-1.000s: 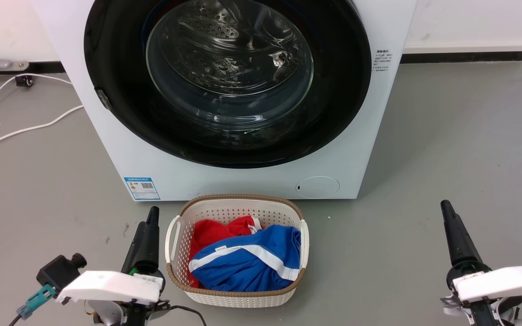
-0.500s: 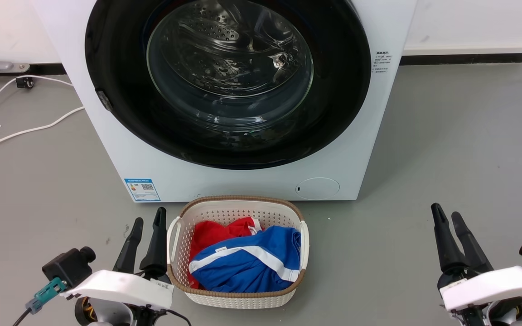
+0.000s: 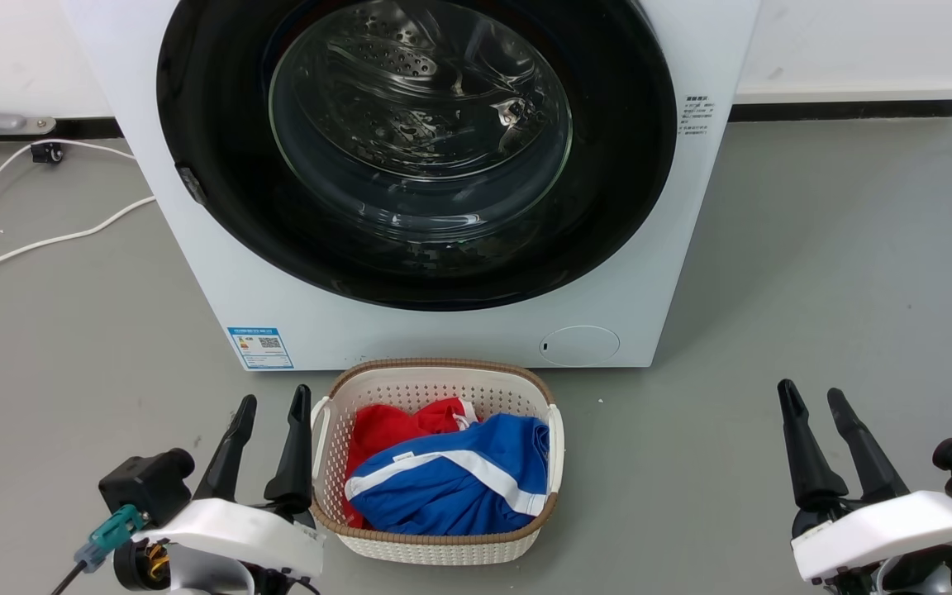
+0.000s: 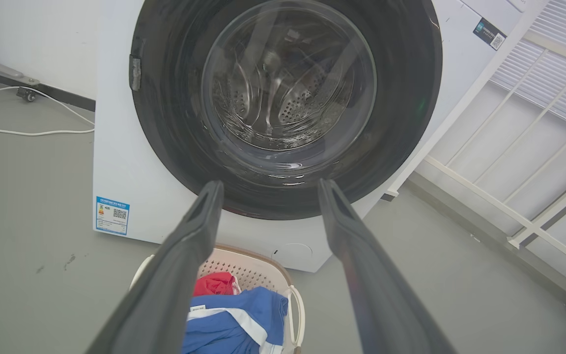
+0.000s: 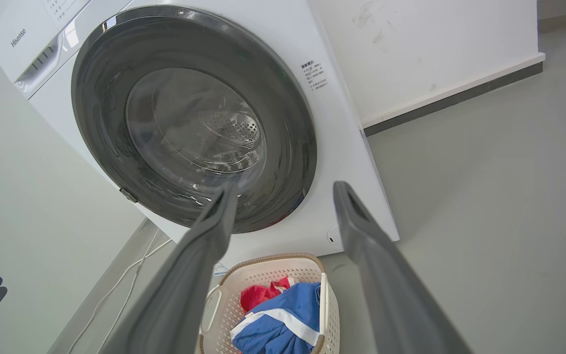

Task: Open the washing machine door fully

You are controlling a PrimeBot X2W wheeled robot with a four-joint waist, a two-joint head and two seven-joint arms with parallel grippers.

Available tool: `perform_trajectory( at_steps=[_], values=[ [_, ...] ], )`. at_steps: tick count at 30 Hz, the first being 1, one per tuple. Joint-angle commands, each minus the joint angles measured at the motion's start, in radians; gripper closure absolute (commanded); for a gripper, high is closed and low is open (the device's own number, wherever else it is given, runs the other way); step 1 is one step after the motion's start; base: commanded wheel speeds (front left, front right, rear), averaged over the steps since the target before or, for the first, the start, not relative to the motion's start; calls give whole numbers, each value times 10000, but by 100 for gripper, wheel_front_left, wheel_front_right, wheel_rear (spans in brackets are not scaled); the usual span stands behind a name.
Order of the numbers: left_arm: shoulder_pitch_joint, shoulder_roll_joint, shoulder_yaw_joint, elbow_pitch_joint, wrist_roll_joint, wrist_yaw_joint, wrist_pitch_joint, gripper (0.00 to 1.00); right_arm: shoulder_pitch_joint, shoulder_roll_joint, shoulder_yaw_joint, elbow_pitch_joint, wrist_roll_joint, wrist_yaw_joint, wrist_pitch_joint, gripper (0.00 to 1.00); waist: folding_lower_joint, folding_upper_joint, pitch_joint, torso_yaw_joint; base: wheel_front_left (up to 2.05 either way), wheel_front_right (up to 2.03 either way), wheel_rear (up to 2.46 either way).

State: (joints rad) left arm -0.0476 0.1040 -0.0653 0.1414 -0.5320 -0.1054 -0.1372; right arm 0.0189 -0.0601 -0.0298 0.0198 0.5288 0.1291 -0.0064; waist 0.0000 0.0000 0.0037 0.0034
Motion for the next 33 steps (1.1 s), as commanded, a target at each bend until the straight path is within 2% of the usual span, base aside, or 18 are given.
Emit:
perform_trajectory(
  at_steps=[1, 19, 33],
  values=[
    [-12, 91, -48, -47, 291, 34, -108, 0, 1, 19, -15, -168, -254, 15, -7, 0, 0, 0, -4, 0, 0, 0, 0],
    [-168, 326, -371, 204, 2288, 285, -594, 0, 73, 84, -120, -34, -2174, 20, -266, 0, 0, 0, -49, 78, 0, 0, 0],
    [-127, 394, -535, 168, 3270, 376, -872, 0, 137, 96, -111, 22, -3161, 23, -362, 0, 0, 0, -35, 114, 0, 0, 0]
  ],
)
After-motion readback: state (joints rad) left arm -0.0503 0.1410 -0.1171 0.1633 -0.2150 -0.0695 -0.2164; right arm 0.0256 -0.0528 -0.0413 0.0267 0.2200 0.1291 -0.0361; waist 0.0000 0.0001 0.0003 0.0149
